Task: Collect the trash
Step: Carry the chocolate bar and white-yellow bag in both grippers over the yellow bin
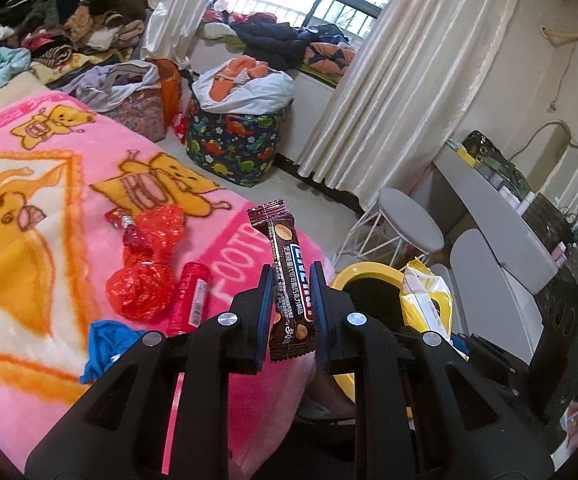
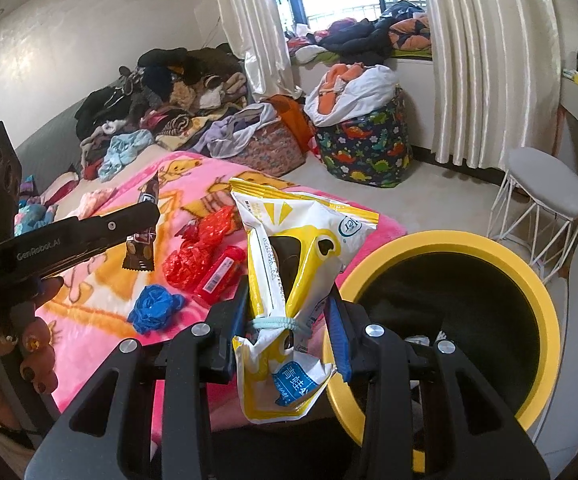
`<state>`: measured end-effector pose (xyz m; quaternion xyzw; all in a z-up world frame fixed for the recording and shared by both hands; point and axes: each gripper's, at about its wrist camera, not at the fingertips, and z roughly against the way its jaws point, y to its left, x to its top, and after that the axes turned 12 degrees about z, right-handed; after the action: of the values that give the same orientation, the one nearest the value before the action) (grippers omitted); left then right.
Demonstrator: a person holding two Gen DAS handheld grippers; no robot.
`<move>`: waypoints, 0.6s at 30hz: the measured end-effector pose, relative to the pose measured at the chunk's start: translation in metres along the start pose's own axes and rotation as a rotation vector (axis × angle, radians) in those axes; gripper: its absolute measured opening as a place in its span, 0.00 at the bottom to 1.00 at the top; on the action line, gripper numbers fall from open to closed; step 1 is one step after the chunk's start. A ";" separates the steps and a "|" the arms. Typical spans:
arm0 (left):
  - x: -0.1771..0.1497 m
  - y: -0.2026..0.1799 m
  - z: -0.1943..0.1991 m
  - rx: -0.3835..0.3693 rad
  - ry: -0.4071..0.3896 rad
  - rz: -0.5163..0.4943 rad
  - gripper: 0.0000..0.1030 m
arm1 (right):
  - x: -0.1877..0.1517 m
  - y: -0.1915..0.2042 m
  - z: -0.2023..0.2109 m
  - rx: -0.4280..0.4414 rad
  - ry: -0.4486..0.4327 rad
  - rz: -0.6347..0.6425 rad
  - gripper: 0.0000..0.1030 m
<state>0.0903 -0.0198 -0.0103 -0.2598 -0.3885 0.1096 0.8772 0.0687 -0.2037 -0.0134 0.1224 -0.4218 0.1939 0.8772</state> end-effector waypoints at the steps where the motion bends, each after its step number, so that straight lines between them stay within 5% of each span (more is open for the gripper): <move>1: -0.001 -0.001 -0.001 -0.003 0.002 -0.002 0.13 | -0.001 -0.002 0.002 -0.004 -0.002 -0.006 0.33; 18: -0.015 -0.030 -0.016 -0.034 0.038 -0.058 0.13 | -0.017 -0.035 0.015 -0.061 -0.017 -0.097 0.33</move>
<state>0.0914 -0.0569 -0.0128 -0.2654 -0.3810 0.0724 0.8827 0.0645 -0.2448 -0.0192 0.1175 -0.4285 0.1374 0.8853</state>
